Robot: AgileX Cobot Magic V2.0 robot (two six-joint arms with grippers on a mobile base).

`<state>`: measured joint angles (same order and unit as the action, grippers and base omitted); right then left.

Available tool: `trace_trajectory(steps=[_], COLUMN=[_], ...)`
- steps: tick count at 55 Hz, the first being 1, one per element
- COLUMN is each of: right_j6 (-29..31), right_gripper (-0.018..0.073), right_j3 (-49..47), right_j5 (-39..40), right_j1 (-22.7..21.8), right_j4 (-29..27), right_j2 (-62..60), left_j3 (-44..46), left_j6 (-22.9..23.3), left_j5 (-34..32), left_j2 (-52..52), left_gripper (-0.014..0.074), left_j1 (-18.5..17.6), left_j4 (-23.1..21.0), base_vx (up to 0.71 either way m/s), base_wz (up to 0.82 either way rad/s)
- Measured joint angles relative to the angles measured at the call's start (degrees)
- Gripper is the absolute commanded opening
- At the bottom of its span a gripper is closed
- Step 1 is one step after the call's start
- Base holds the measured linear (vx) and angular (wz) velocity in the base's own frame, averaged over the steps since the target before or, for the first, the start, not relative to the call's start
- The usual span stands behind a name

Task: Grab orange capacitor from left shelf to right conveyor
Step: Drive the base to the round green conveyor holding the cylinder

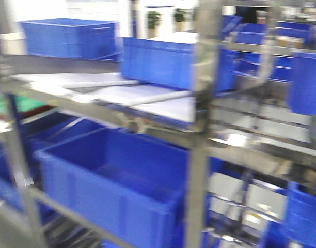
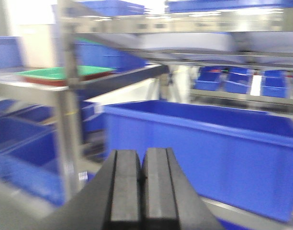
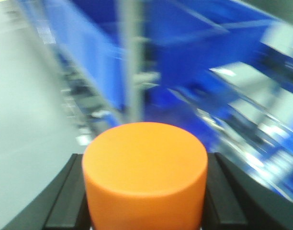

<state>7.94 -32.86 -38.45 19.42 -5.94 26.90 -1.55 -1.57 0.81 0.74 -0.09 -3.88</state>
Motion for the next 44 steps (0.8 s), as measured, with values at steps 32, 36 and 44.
trace_trajectory(steps=[32,36,44], right_j6=[0.0,0.0,0.0], right_gripper=[0.0327,0.0327,0.0327], right_j3=[0.0,0.0,0.0], right_j5=[0.0,0.0,0.0], right_j1=[0.0,0.0,0.0], right_j4=[-0.1,-0.1,-0.1], right_j2=[0.0,0.0,0.0], left_j3=[0.0,0.0,0.0], left_j6=[0.0,0.0,0.0], left_j5=[0.0,0.0,0.0], left_j2=[0.0,0.0,0.0], left_gripper=[-0.0006,-0.0006,-0.0006], left_j1=[0.0,0.0,0.0], left_j4=[0.0,0.0,0.0], base_vx=[-0.07,-0.05,-0.04], base_wz=[0.65,0.58,0.59])
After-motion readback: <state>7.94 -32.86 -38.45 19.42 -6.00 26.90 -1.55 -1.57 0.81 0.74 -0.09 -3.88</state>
